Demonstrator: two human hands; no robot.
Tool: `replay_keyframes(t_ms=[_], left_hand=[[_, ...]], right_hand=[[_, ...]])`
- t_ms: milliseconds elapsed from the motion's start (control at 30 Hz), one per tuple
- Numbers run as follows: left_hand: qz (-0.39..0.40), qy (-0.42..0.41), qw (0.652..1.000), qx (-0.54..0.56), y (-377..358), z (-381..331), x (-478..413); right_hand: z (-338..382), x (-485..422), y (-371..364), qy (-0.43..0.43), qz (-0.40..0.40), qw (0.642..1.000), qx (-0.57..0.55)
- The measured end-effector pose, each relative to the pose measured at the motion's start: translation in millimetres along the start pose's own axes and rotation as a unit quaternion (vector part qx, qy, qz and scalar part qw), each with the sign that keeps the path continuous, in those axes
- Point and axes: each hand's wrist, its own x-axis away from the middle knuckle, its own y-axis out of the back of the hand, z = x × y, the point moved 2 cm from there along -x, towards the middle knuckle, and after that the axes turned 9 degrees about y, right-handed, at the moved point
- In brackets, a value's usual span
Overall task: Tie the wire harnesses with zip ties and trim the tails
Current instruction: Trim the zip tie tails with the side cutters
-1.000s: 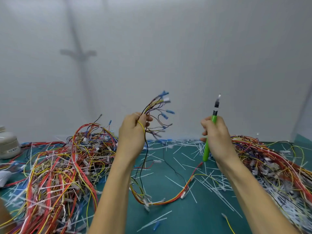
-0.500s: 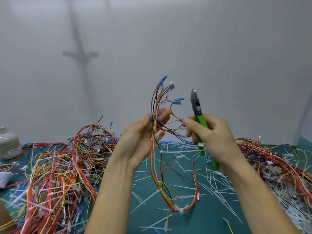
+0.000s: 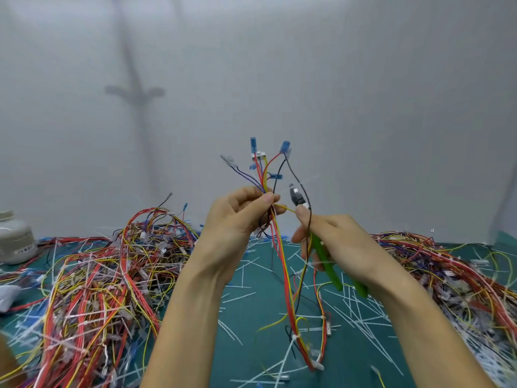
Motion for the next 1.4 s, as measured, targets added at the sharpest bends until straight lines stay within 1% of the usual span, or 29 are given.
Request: replay_keyframes(t_ms=[67,133,233,333,400,467,500,600,667,767,967,1133,1233,1400], left_hand=[[0.000,-0.005,1.000,0.000,-0.2,-0.9,0.5],[-0.005,-0.001,1.000,0.007,-0.3,-0.5,-0.4],[-0.059,0.001,0.998,-0.005,2.6,2.2,-3.6],[-0.121,-0.009,0.991,-0.063,7.6,8.4,-6.6],[-0.129,-0.002,0.990,-0.065,11.3,11.9,-7.2],[-0.114,0.012,0.992,-0.053,13.7,13.6,-7.8],[-0.104,0.022,0.993,-0.046,14.3,13.8,-8.2],[-0.078,0.036,0.996,0.002,14.7,13.6,-7.8],[-0.064,0.039,0.997,0.021,14.8,12.3,-5.6],[-0.054,0.036,0.997,0.032,14.8,10.7,-2.9],[-0.039,0.016,0.999,0.007,14.9,11.1,-1.5],[-0.047,-0.033,0.997,-0.050,14.3,8.1,1.5],[-0.051,-0.052,0.995,-0.071,14.6,7.6,0.1],[-0.068,-0.061,0.992,-0.090,15.5,10.4,-3.3]], right_hand=[[-1.2,-1.4,3.0,0.005,-0.050,0.998,-0.024],[-3.2,-3.4,7.4,0.026,-0.126,0.992,-0.014],[-1.6,-3.5,12.6,0.090,-0.219,0.972,-0.005],[4.7,-1.1,14.7,0.157,-0.254,0.954,-0.035],[9.5,0.9,13.4,0.204,-0.253,0.945,-0.043],[13.2,2.5,11.4,0.222,-0.227,0.947,-0.048],[14.6,2.4,10.2,0.212,-0.198,0.956,-0.046],[13.9,1.4,3.5,0.123,-0.062,0.990,0.003],[9.3,2.2,-1.6,0.073,0.012,0.995,0.067],[4.6,4.8,-5.9,0.031,0.066,0.992,0.105],[7.5,8.1,-4.8,0.002,0.101,0.991,0.085],[12.8,11.8,-0.2,-0.023,0.121,0.989,0.087],[15.2,13.7,2.0,-0.028,0.127,0.987,0.095],[17.9,14.3,0.0,-0.033,0.119,0.988,0.097]])
